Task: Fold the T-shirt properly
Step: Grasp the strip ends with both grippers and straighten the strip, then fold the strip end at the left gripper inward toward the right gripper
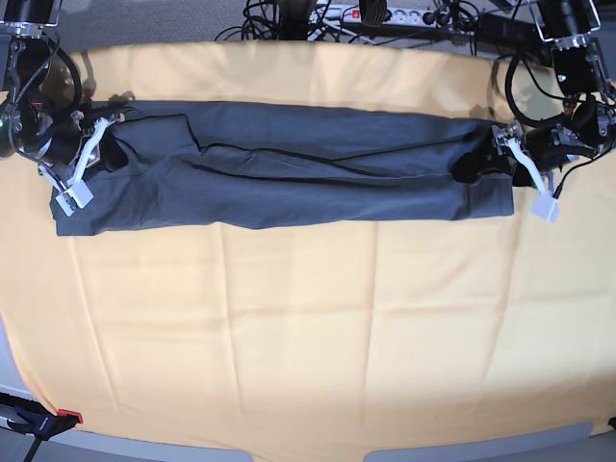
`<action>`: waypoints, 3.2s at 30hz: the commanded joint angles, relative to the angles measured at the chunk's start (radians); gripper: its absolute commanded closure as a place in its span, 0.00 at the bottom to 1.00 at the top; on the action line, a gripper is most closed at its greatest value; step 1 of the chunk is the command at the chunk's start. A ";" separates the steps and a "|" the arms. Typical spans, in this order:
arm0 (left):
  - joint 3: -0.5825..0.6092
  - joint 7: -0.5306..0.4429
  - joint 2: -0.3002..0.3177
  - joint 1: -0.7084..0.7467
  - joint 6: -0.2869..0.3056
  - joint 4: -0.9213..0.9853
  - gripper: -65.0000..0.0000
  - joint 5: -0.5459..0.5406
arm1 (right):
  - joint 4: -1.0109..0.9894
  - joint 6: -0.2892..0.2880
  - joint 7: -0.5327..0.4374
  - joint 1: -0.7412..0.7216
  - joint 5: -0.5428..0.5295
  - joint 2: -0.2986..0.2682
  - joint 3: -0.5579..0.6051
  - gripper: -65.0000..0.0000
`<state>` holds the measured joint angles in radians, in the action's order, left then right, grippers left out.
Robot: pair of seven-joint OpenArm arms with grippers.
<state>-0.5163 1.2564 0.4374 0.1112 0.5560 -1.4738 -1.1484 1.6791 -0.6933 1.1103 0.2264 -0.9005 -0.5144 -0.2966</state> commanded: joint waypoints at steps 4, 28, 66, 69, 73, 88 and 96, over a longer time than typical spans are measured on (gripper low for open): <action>-0.011 -0.006 0.015 -0.010 -0.010 -0.011 0.76 0.068 | 0.014 -0.005 -0.015 -0.014 -0.046 -0.021 -0.011 1.00; -0.326 0.020 0.238 -0.009 -0.013 -0.011 1.00 -0.049 | 0.014 -0.005 0.053 -0.185 -0.226 -0.008 -0.013 0.49; -0.044 0.066 -0.279 0.054 0.142 -0.439 0.67 -0.335 | 0.014 -0.005 0.061 -0.185 -0.173 0.118 -0.013 0.49; -0.034 0.043 -0.294 0.054 0.142 -0.439 0.38 -0.335 | 0.014 -0.005 0.061 -0.185 -0.173 0.118 -0.013 0.49; -0.034 0.014 -0.299 0.053 0.142 -0.439 0.31 -0.335 | 0.014 -0.005 0.061 -0.185 -0.173 0.118 -0.013 0.49; -0.140 -0.188 -0.301 0.006 0.068 -0.411 1.00 0.269 | 0.014 -0.005 0.064 -0.246 -0.249 0.112 -0.013 0.49; -0.040 -0.286 -0.298 0.004 0.068 -0.205 1.00 0.391 | 0.014 0.131 0.117 -0.295 0.087 0.101 -0.014 0.49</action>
<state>-0.5541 0.9905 0.1303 0.1265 0.6193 -1.6611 -0.7345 1.6791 -0.5621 1.2476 -0.0498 -0.7952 -0.3969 -0.3031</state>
